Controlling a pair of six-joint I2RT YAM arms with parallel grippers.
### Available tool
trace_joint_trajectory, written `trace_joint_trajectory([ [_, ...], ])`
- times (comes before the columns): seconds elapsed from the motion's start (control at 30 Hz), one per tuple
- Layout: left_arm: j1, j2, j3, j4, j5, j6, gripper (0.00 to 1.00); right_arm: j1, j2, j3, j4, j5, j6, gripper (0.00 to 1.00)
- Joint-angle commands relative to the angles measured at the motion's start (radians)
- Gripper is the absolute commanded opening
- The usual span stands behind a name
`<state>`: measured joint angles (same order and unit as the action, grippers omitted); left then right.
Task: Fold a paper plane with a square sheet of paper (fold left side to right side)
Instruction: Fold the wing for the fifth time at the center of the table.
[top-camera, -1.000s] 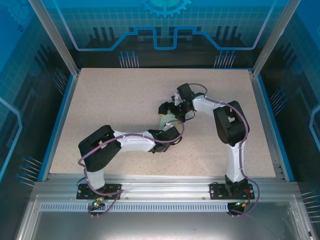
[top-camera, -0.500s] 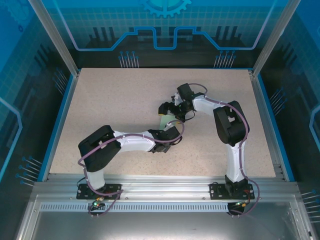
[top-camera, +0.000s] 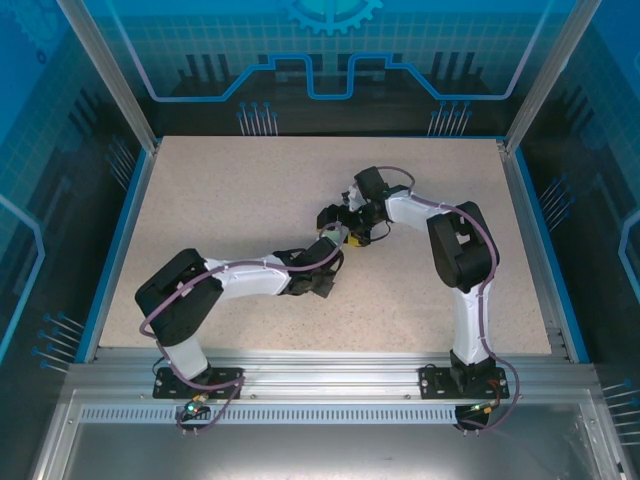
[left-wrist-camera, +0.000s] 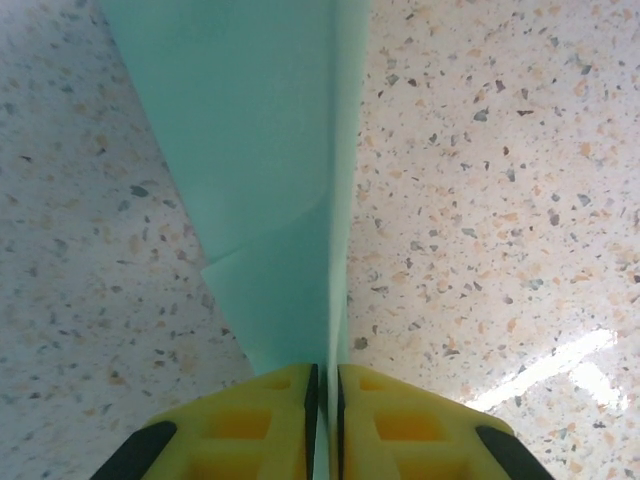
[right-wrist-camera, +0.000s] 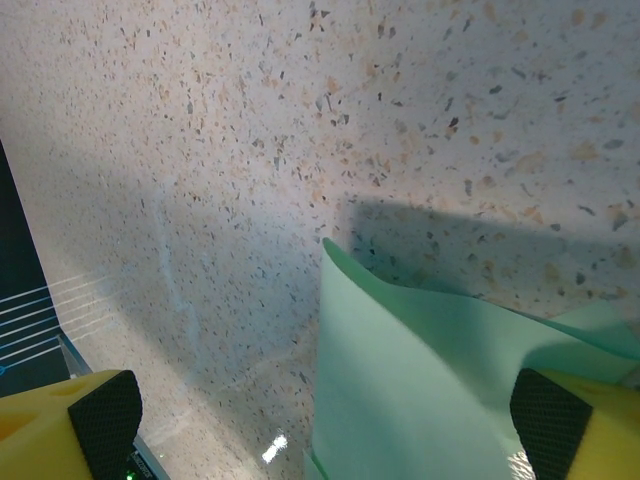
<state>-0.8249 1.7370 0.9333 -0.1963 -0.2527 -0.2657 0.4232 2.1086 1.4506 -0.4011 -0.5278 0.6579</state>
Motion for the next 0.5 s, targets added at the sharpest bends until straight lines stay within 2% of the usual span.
trace_joint_trajectory([
  [0.0,0.024,-0.025,-0.042,0.075,0.12,-0.051,0.15,-0.015,-0.017,-0.038,-0.022,-0.01,-0.019,0.99],
  [0.17,0.059,-0.02,-0.075,0.144,0.223,-0.078,0.15,-0.04,-0.047,-0.061,0.01,-0.039,-0.011,0.99],
  [0.47,0.121,-0.025,-0.124,0.228,0.332,-0.121,0.14,-0.085,-0.106,-0.113,0.018,-0.046,-0.031,0.99],
])
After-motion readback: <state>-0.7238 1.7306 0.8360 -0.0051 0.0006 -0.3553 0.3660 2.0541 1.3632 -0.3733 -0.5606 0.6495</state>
